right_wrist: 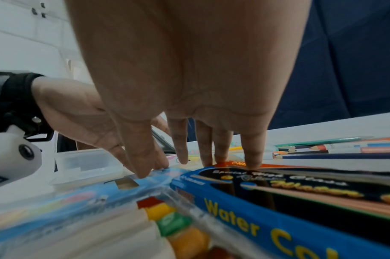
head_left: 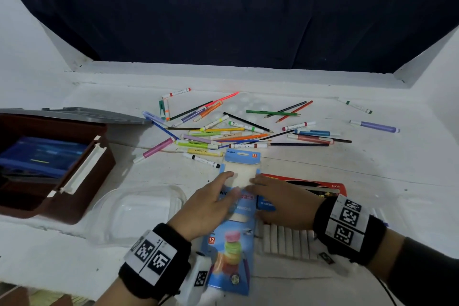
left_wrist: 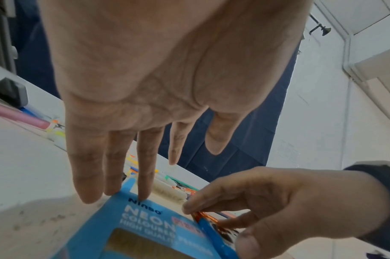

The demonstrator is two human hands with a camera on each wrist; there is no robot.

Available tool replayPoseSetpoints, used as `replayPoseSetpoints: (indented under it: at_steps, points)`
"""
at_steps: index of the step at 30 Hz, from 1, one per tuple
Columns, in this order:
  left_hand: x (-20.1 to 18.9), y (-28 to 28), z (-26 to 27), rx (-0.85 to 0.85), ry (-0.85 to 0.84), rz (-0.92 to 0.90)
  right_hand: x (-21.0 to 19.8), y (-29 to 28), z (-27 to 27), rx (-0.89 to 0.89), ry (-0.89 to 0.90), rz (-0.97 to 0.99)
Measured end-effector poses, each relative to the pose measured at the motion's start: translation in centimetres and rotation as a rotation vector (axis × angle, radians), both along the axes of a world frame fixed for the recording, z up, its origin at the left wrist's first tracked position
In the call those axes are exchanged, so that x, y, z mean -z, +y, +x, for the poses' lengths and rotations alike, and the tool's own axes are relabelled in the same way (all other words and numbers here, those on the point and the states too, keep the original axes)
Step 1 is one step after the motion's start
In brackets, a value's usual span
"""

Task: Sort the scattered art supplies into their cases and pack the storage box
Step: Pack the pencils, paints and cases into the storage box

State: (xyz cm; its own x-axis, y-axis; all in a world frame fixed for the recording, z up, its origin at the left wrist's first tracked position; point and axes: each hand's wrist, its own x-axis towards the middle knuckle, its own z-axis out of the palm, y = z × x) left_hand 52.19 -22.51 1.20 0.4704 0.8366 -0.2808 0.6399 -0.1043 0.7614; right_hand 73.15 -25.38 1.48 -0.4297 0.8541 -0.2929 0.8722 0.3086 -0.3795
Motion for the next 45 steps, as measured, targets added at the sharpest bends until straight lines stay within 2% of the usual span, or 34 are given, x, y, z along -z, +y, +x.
replayPoseSetpoints:
  at_steps: [3,11,18,23,29,32,37,42,45]
  points:
    - [-0.2,0.1,0.2,-0.059,-0.022,-0.006,0.7,0.5,0.4,0.011,0.099,0.006]
    - [-1.0,0.0,0.3,-0.079,-0.036,0.017,0.5,1.7,1.3,0.083,0.167,-0.046]
    - [-5.0,1.1,-0.8,-0.054,-0.043,0.24,-1.3,3.2,1.8,0.189,0.285,0.063]
    - [-8.2,2.9,-3.1,-0.024,0.016,0.369,-1.8,4.4,1.3,0.193,0.279,0.112]
    - [-10.6,8.0,-5.7,-0.001,0.161,0.4,-1.2,8.2,1.5,0.175,0.094,0.18]
    - [-10.1,12.2,-6.6,-0.024,0.226,0.359,-0.8,10.8,1.6,0.141,-0.033,0.14]
    - [-6.5,17.7,-6.2,-0.018,0.332,0.245,0.2,15.4,0.4,0.101,-0.188,0.087]
    - [-4.2,22.0,-4.7,0.015,0.448,0.234,1.1,18.8,-0.3,0.163,-0.19,0.076]
    - [-3.2,24.5,-4.2,0.032,0.498,0.23,0.9,20.1,0.2,0.213,-0.061,0.146]
